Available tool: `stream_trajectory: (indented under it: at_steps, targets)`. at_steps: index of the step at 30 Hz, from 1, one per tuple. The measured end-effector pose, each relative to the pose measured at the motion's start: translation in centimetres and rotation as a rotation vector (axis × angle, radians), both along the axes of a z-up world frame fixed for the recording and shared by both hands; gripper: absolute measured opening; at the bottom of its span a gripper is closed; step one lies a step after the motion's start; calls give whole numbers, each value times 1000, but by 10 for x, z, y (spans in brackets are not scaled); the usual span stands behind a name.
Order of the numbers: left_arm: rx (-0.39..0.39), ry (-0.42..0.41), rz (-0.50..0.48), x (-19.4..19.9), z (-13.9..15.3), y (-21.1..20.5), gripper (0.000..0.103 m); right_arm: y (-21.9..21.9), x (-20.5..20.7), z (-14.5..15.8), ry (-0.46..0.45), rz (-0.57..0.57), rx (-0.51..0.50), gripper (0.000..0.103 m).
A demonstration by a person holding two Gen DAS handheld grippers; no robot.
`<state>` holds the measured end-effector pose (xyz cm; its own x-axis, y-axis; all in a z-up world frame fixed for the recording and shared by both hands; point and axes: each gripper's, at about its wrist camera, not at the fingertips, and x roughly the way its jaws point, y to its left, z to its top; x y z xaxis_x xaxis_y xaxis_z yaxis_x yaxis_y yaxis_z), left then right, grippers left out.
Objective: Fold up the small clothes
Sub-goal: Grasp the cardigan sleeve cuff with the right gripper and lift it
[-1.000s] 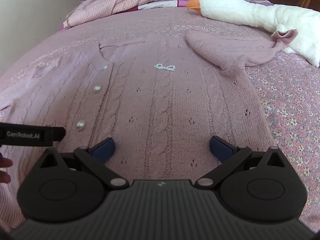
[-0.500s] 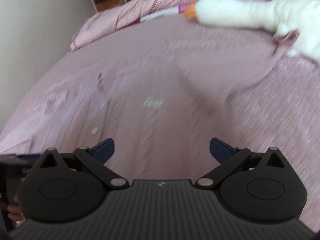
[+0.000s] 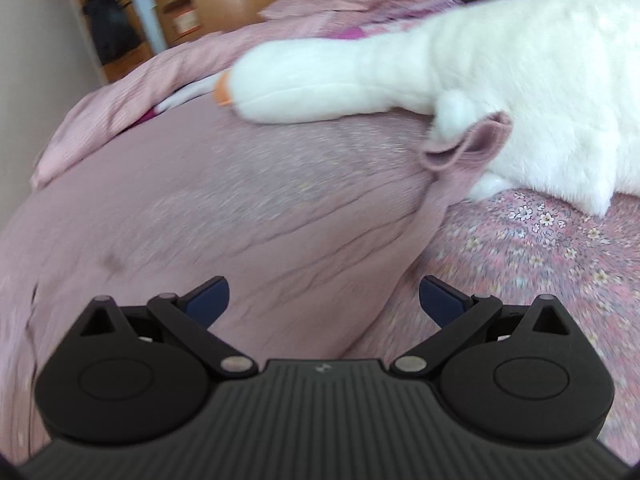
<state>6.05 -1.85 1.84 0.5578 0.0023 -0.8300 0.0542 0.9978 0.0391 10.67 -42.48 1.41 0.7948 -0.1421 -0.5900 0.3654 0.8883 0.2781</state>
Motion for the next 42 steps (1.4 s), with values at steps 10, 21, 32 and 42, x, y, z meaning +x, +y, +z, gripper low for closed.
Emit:
stream_trajectory:
  at_steps: [10, 21, 32, 42]
  targets:
    - [6, 9, 2, 1, -4, -1, 103, -52, 43, -25, -1, -187, -1, 103]
    - [28, -9, -5, 1, -7, -7, 103, -53, 15, -3, -129, -179, 10, 9]
    - [21, -19, -15, -4, -4, -5, 103, -51, -64, 56, -299, -187, -39, 9]
    - [1, -32, -14, -8, 10, 7, 103, -35, -110, 92, -387, -234, -100, 9]
